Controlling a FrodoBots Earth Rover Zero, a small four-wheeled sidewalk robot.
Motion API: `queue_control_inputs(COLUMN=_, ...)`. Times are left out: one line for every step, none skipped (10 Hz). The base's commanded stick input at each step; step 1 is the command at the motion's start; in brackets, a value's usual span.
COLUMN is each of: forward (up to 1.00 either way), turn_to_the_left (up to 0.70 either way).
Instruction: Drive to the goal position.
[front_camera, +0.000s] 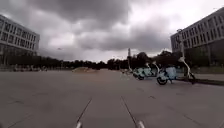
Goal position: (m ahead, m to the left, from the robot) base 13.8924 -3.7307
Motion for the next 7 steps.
queue_control_inputs(forward=0.5, turn_to_the_left=0.01)
queue_control_inputs(forward=0.5, turn_to_the_left=0.01)
queue_control_inputs(forward=0.5, turn_to_the_left=0.01)
queue_control_inputs(forward=0.5, turn_to_the_left=0.01)
queue_control_inputs(forward=0.5, turn_to_the_left=0.01)
queue_control_inputs(forward=0.5, turn_to_the_left=0.01)
queue_control_inputs(forward=0.5, turn_to_the_left=0.01)
